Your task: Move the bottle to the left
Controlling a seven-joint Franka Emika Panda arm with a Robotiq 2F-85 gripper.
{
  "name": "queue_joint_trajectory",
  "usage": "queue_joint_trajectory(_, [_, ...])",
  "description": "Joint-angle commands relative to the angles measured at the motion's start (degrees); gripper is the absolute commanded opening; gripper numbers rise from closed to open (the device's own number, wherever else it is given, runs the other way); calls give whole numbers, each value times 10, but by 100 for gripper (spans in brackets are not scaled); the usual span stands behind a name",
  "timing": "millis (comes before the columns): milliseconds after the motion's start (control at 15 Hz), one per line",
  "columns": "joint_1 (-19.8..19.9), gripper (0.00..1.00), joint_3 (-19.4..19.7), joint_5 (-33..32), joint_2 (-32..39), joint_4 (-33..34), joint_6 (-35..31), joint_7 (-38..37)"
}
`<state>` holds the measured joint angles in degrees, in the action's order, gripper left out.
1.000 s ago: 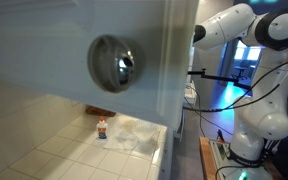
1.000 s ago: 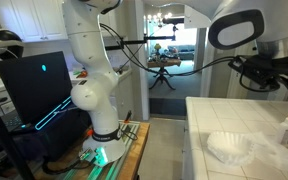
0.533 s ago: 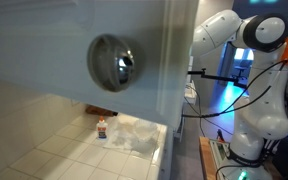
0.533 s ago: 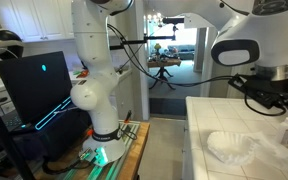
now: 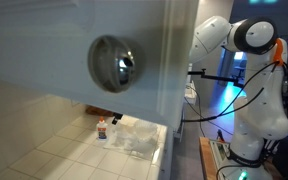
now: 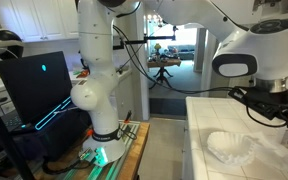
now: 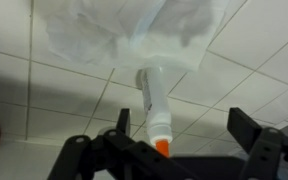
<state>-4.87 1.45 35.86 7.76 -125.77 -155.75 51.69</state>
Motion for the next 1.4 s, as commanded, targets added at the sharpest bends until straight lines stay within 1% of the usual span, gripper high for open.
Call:
queue_joint_trajectory(0, [1, 100, 9, -18, 0, -3, -3, -28])
queue_joint_trajectory(67, [3, 100, 8, -4, 6, 2, 5, -32])
queue_joint_trajectory(333, [1, 100, -3, 38, 27, 11, -29, -30])
queue_joint_trajectory(533, [-3, 100, -11, 49, 45, 13, -56, -28])
queue_joint_trajectory(600, [-6, 100, -15, 53, 52, 11, -88, -24])
queue_joint_trajectory(667, [-5, 100, -23, 65, 59, 14, -107, -18])
queue_joint_trajectory(1067, [1, 99, -71, 94, 101, 27, -192, -7])
queue_joint_trajectory(1133, [4, 80, -78, 96, 106, 29, -206, -6])
queue_joint_trajectory(1200, [8, 74, -89, 98, 110, 32, -222, 1])
queue_joint_trajectory(1267, [13, 72, -100, 99, 114, 35, -241, 6])
queue_joint_trajectory(1333, [18, 64, -109, 96, 118, 38, -256, 8])
